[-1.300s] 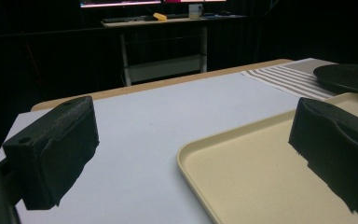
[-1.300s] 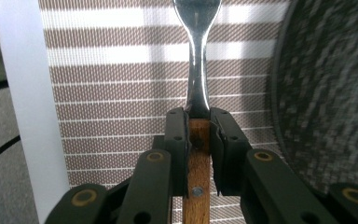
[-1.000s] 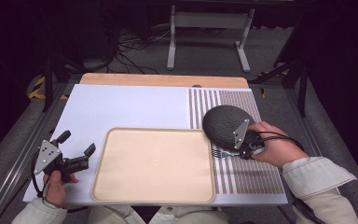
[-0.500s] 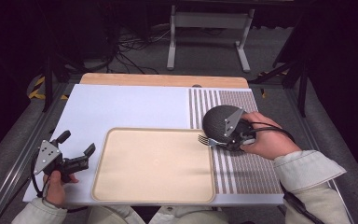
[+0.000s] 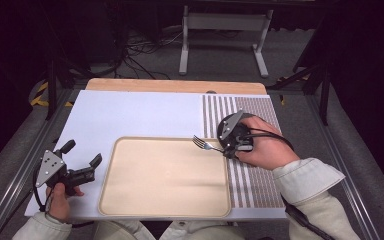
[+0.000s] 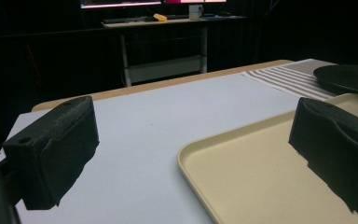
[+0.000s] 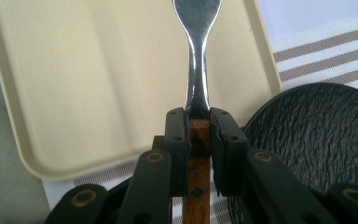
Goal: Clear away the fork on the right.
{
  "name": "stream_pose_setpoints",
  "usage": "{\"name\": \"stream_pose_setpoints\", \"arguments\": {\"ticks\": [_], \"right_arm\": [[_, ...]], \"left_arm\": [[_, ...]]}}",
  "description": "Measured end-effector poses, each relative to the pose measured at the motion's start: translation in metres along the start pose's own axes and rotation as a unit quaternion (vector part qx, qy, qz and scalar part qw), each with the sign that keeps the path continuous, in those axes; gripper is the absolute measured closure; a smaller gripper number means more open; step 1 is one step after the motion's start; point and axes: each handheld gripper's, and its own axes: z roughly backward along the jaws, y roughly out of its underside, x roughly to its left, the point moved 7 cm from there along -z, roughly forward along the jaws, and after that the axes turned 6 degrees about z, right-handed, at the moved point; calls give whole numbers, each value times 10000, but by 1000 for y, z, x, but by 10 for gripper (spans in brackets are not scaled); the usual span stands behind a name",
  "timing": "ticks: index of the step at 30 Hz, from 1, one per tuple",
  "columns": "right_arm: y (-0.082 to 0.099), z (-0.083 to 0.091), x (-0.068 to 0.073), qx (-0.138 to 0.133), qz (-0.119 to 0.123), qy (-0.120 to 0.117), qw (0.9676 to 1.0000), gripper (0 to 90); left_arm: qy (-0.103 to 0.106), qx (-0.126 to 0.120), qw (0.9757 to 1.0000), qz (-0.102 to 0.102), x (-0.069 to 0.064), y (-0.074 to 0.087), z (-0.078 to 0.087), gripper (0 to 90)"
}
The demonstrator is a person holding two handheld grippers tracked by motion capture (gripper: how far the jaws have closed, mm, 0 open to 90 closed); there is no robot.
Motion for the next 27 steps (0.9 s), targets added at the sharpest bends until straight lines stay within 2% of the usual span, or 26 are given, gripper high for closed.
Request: {"name": "stream_pose_setpoints", "arguments": {"ticks": [5,10,16,18,21,27], "right_arm": [[-13,-4,-1,-143,-154,82,9997,776],[-27,-12,1,-175,-195,26,9997,776],[-39,-21,4,-162,-393,-40,9991,776],[-43,-23,6,-240,-624,-102,9977,776],[-46,-25,6,-259,-756,-101,9968,776],[-48,-34,11,-226,-1528,-120,9879,776]], "left_arm": [[0,1,10000,3,0,0,0,19],[-1,7,10000,4,0,0,0,19],[4,3,10000,13,0,0,0,19],[7,1,10000,14,0,0,0,19],[11,8,10000,14,1,0,1,19],[12,7,10000,7,1,0,1,19]]}}
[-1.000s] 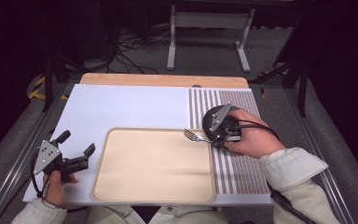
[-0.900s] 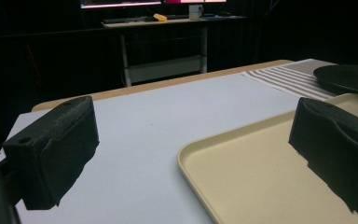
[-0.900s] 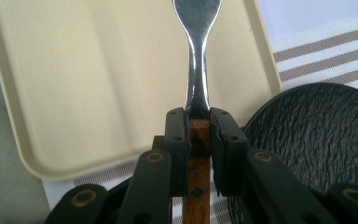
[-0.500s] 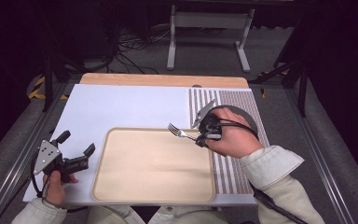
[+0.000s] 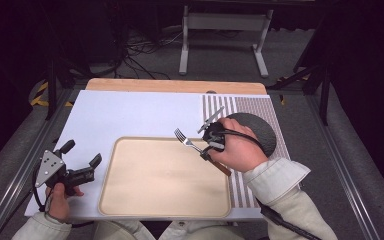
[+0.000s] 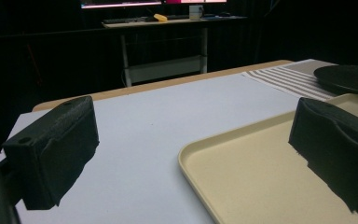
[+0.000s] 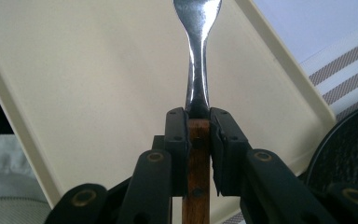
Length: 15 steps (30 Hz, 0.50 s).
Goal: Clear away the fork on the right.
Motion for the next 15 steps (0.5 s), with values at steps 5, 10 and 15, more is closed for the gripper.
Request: {"name": "stream_pose_setpoints", "arguments": {"ticks": [5,10,15], "right_arm": [[3,-9,3,191,-471,119,9986,777],[6,-18,7,368,-956,101,9947,777],[9,-26,10,526,-1320,62,9898,777]], "left_arm": [[6,4,10000,-5,0,0,0,19],[4,-1,10000,-9,0,0,0,19],[1,-11,10000,1,1,-1,1,19]]}}
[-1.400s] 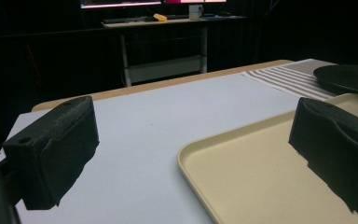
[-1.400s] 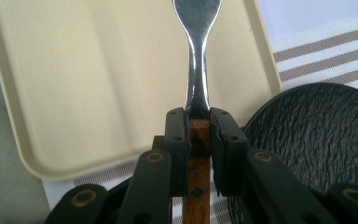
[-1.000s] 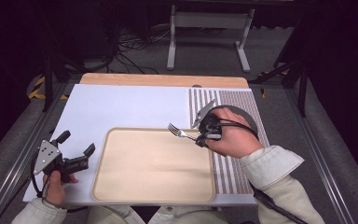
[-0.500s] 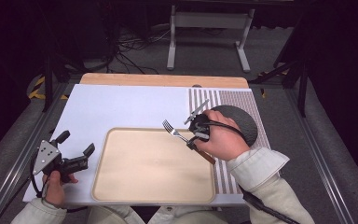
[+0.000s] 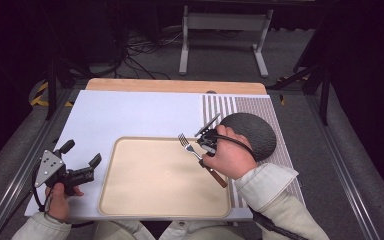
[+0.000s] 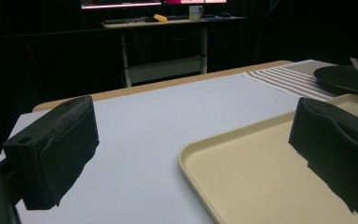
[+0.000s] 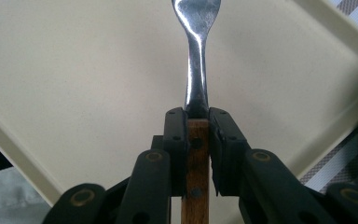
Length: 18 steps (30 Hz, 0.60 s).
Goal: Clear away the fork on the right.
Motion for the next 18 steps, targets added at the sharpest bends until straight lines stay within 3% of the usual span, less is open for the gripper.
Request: {"name": "stream_pose_setpoints", "arguments": {"ticks": [4,9,18], "right_arm": [[3,-7,1,115,-353,-73,9993,777],[6,-13,-1,207,-571,-71,9981,777],[15,-22,0,463,-1058,-140,9932,777]], "left_arm": [[-3,-5,10000,-14,0,0,0,19],[-3,-12,10000,-4,0,0,0,19],[-3,-7,10000,-7,0,0,0,19]]}}
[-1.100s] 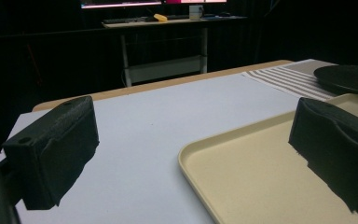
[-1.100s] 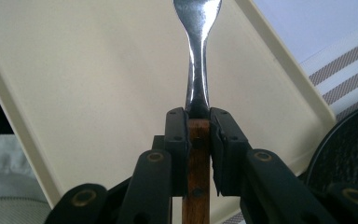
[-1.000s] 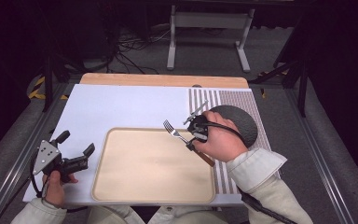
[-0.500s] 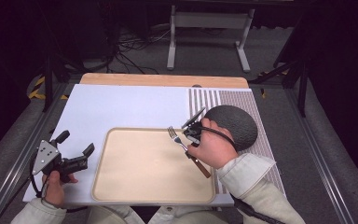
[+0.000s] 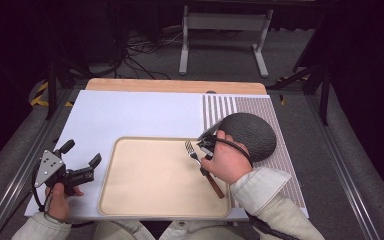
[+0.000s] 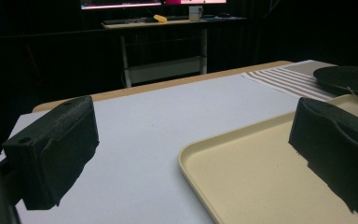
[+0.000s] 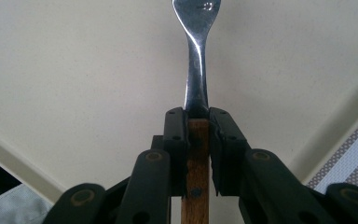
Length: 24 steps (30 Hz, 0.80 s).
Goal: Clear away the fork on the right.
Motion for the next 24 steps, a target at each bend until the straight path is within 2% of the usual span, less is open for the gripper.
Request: {"name": "stream_pose_setpoints", "arguments": {"ticks": [11,24], "right_arm": [[7,-11,-1,284,-360,-57,9989,776],[10,-17,-3,383,-512,-80,9979,776]], "left_arm": [[1,-2,10000,-6,0,0,0,19],[1,-1,10000,1,0,0,0,19]]}}
